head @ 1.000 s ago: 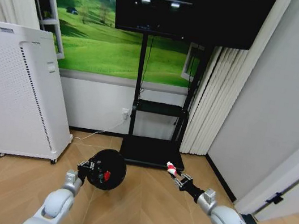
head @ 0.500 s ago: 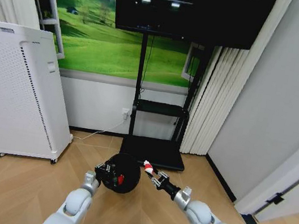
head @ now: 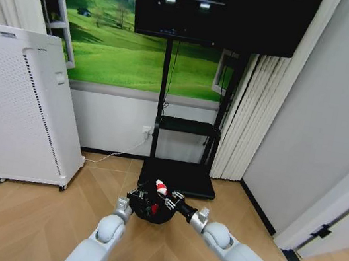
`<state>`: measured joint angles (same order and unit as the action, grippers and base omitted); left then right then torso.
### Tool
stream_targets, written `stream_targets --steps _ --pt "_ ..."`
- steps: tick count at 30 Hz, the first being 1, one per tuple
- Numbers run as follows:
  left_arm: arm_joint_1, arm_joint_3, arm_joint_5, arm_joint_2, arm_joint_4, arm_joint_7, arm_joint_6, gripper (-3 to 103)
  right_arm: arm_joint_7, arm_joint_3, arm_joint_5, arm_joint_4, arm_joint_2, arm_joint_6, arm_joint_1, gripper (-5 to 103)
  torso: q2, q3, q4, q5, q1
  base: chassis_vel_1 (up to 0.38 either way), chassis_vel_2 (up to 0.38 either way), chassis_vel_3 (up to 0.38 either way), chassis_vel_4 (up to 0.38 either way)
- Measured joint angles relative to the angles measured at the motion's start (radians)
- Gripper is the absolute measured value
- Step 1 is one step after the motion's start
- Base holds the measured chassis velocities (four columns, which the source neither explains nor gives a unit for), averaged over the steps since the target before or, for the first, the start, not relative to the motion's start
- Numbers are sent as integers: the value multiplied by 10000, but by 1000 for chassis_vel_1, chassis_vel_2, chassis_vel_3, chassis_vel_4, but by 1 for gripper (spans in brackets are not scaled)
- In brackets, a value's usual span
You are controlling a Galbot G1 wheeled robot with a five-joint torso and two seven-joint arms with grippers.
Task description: Pick up the trash bin and place the garbage on the floor into it.
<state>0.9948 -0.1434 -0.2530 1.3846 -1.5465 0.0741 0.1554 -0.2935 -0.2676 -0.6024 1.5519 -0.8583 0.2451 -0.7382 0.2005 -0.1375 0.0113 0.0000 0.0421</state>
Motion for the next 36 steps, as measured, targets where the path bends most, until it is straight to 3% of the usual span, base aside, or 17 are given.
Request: stream_targets --steps 7,9,12,15,20,24,26,31,36 --pt "21 48 44 37 -30 3 0 7 -10 25 -21 -75 -13 -68 -35 50 0 1 0 0 0 0 0 0 0" --pt "51 48 56 24 -48 3 2 7 -28 81 -27 -92 -8 -103 -81 61 -1 1 0 0 0 0 0 0 0" --pt "60 44 59 14 -63 3 3 7 -31 95 -30 -94 4 -118 -94 66 0 0 0 0 0 0 0 0 0" --pt "65 33 60 2 -83 -1 7 7 -34 112 -34 -94 23 -128 -98 83 0 0 0 0 0 0 0 0 0" --pt "79 1 60 -16 -134 0 9 7 -15 161 -52 -98 -1 -151 -99 97 0 0 0 0 0 0 0 0 0" --pt "250 -208 56 -145 -428 -4 48 7 291 716 -205 -70 -262 -507 -308 100 1 1 1 -1 0 0 0 0 0" --pt "791 -918 1 -496 -1121 -10 126 7 930 1655 -558 -330 -600 -1004 -493 100 1 0 -2 0 0 0 0 0 0" --pt "1498 -1732 -11 -846 -1917 -25 140 7 1485 2314 -507 -755 -576 -1350 -496 100 2 1 -4 -1 0 0 0 0 0" --pt "2492 -2770 -12 -1172 -2975 -44 137 7 2977 3635 -651 -1188 -669 -2348 -873 100 3 2 1 -1 -1 0 0 0 0"
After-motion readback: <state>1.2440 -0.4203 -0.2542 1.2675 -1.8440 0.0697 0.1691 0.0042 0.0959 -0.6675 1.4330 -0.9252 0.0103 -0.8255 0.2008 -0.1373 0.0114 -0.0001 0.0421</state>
